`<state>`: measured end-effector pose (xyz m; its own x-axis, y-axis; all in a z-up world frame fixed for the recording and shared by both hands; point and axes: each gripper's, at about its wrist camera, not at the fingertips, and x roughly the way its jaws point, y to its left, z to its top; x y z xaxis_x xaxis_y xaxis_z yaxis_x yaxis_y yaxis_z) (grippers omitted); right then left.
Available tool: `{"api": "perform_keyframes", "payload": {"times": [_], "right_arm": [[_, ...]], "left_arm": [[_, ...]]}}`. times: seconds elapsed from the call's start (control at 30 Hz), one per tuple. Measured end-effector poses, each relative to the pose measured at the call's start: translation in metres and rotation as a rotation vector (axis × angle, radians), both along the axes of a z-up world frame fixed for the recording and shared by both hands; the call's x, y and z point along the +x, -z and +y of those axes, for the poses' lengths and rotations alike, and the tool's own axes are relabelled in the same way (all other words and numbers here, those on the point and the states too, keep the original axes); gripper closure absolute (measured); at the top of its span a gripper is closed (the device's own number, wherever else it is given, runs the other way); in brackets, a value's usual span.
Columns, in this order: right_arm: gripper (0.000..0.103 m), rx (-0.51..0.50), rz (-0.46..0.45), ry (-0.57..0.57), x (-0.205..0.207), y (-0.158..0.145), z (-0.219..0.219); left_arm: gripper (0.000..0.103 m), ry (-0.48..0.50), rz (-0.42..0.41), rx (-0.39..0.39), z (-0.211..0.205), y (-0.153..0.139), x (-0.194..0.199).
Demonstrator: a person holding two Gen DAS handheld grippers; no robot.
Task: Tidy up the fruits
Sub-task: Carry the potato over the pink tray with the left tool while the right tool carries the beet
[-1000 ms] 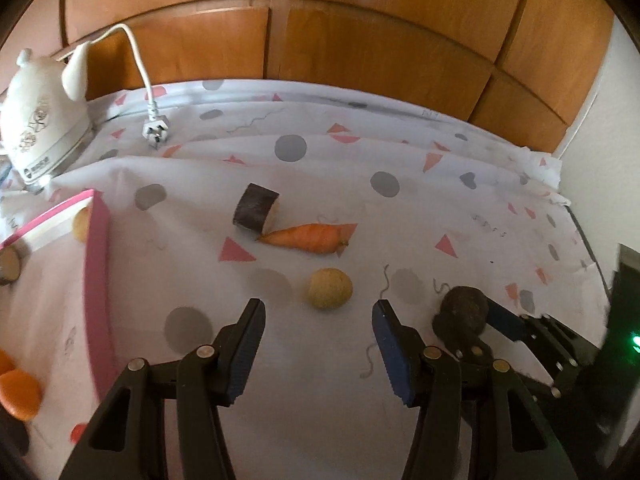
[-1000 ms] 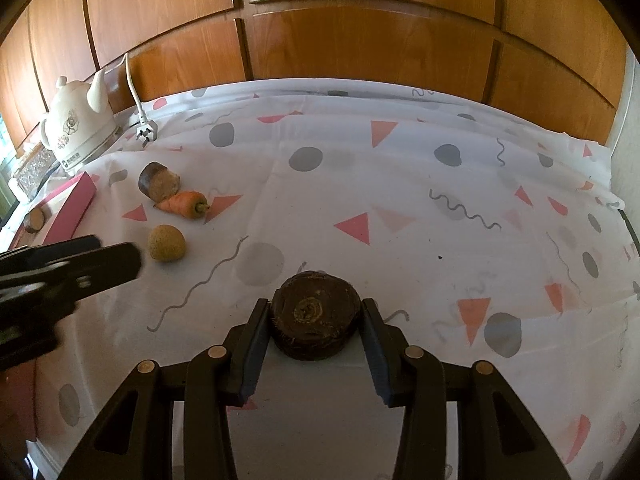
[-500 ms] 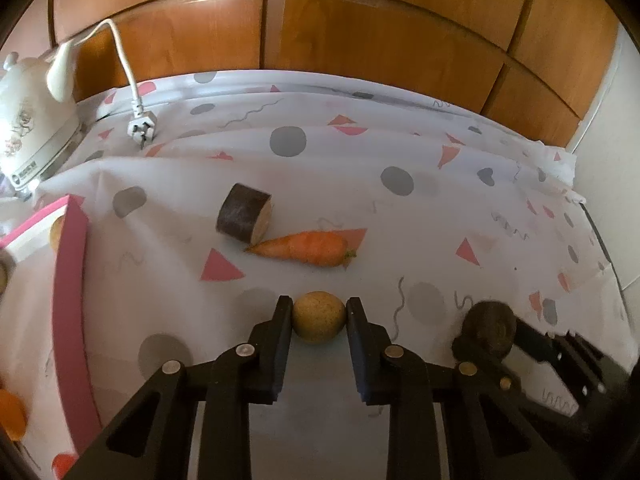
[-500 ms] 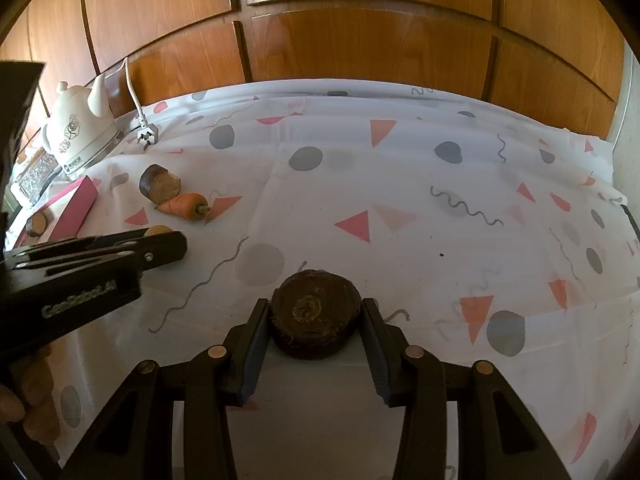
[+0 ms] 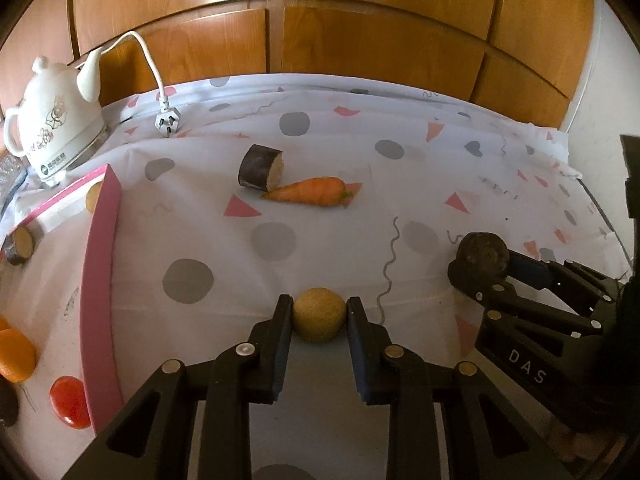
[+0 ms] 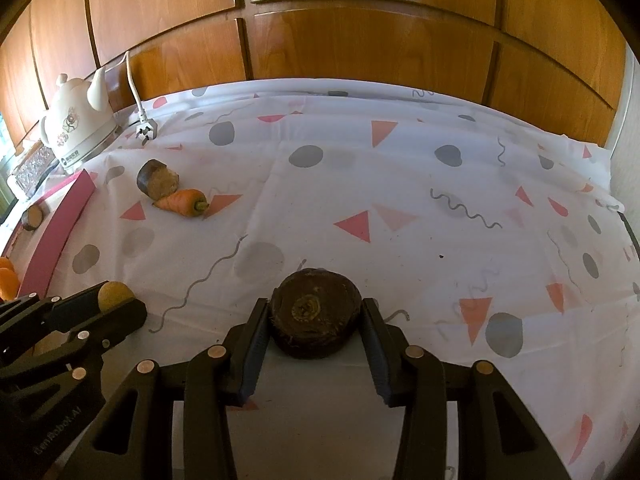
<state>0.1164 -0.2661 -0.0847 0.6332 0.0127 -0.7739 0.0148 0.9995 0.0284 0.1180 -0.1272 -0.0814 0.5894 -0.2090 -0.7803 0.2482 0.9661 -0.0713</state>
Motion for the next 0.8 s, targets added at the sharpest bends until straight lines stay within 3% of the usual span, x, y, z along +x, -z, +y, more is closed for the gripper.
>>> {"api": "perform_keyframes", "payload": {"times": [0.8], "right_arm": [[0.058,-0.004,-0.003,-0.002,-0.0002,0.0000,-0.0002]], "left_arm": [[0.076,0.002,-0.020,0.011,-0.0007,-0.0001,-0.0018]]}}
